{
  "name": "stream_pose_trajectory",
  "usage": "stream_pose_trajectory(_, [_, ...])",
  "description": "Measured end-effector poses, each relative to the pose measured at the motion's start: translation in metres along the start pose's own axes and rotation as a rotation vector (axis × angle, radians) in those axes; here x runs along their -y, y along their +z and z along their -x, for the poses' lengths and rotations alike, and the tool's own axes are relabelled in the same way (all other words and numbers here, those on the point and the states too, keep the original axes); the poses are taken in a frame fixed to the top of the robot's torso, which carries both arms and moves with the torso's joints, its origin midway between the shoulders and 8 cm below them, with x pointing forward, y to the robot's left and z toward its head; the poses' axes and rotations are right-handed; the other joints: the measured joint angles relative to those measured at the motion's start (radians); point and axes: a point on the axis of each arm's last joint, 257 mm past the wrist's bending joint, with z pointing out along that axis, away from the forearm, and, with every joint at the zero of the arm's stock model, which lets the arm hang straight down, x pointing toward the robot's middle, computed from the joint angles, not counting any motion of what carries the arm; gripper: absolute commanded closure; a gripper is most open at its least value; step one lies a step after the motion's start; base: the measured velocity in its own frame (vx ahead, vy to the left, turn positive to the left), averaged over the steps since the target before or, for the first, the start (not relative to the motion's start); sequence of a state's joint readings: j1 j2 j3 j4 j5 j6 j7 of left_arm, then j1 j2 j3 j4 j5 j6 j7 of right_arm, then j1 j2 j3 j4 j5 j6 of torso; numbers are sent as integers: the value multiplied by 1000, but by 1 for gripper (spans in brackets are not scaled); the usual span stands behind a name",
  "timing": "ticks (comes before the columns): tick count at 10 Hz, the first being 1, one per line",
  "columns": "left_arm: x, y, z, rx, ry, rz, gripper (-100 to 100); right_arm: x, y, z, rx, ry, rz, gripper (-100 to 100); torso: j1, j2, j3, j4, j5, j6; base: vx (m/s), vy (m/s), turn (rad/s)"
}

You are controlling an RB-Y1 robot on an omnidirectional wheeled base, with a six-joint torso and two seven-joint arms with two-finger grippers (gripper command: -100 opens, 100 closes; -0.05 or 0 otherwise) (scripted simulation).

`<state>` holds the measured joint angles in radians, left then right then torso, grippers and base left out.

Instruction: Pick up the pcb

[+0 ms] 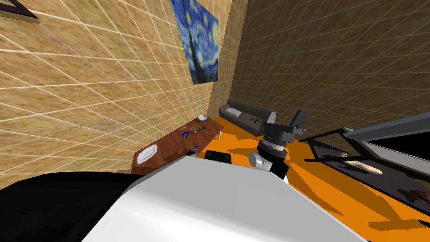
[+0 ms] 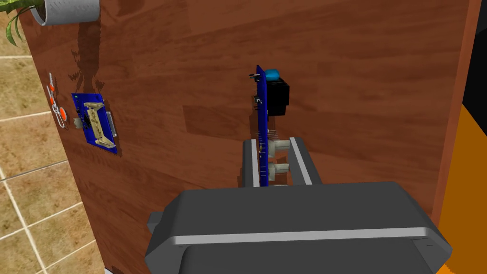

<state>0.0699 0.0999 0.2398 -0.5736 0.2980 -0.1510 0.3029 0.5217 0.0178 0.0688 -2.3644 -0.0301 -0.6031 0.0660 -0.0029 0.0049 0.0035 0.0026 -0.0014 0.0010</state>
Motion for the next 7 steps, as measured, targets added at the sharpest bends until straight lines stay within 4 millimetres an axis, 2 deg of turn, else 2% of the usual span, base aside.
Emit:
stream_pose_trajectory(6, [40,11,0,3,-5,-4,100,0,0,0,0,0,0,0,-1,2,1,-1,1,-1,-60,-50,-10])
stream_pose_trajectory(7, [40,11,0,3,-5,-3,0,0,0,0,0,0,0,0,1,0,0,-1,1,-1,-7,-5,1])
